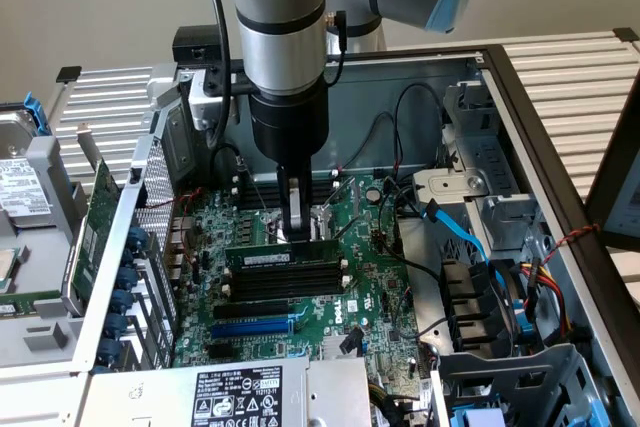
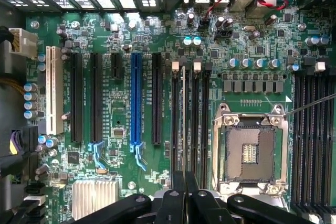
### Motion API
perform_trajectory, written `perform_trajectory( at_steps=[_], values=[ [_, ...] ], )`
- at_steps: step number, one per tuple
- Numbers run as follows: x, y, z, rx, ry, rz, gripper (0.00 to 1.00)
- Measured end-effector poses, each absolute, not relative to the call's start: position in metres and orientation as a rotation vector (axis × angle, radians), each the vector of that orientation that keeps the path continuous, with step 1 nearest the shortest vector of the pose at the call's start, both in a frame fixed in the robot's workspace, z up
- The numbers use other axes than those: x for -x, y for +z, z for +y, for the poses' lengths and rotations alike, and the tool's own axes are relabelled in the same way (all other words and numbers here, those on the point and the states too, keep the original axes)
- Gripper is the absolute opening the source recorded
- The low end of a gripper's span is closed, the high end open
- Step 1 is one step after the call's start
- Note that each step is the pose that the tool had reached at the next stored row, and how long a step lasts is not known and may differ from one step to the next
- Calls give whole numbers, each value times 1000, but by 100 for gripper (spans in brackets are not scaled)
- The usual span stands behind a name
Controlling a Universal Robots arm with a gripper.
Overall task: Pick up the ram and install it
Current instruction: 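Insert the ram into the slot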
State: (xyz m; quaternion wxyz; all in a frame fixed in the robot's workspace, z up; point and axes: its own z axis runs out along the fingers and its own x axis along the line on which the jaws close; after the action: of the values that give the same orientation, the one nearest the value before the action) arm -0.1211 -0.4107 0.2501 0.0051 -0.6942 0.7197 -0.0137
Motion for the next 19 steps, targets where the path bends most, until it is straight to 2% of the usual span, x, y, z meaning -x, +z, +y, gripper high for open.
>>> perform_trajectory(
  at_steps=[19],
  values=[
    [120,243,-413,2173,-42,2253,12]
  ],
)
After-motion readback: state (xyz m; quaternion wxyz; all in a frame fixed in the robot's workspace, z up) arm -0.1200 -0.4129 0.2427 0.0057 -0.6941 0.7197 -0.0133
